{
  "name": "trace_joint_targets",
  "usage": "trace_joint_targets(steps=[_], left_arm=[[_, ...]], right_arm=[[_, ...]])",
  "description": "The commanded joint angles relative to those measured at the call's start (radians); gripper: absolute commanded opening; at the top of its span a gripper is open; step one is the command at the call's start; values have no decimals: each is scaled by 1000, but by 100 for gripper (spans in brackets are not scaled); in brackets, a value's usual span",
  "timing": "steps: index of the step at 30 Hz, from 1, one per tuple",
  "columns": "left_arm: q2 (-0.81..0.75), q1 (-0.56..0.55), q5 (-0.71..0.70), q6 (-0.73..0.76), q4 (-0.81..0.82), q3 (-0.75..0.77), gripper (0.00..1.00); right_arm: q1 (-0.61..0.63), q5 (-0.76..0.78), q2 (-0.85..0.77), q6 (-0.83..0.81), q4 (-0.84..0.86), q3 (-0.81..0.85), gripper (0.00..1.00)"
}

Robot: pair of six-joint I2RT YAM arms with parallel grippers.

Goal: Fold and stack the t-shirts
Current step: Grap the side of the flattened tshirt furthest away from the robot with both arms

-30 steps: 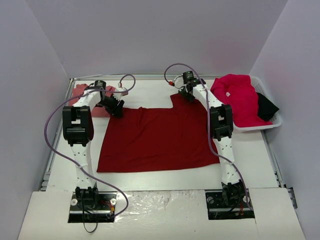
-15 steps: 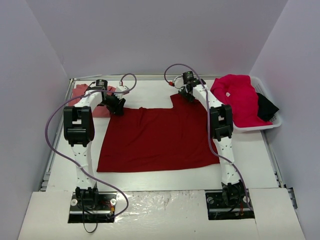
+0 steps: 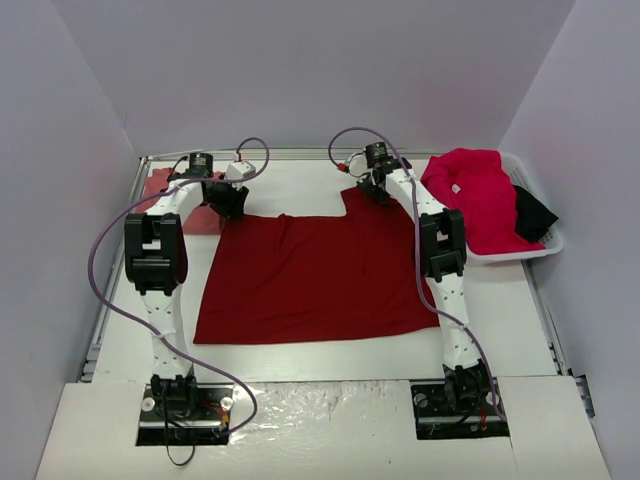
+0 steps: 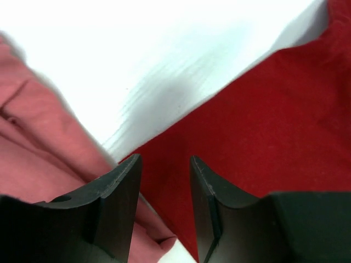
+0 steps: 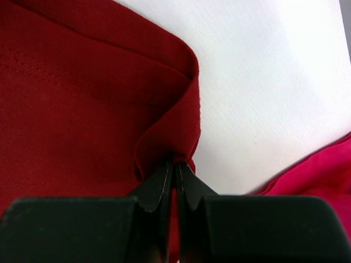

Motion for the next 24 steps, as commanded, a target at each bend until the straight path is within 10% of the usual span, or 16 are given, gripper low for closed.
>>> trace_joint_targets(steps=[1,14,24], left_arm=[[2,-8,-45,-22,22,71,39],[128,-27,-120,55,-196,226,38],[139,-51,-135,95,-262,231,19]], right_arm=[[-13,16,-9,-9,-56,-24,0],[-11,15,-27,-6,-65,-43,0],[-19,29,-41,-17,-65,-72,0]])
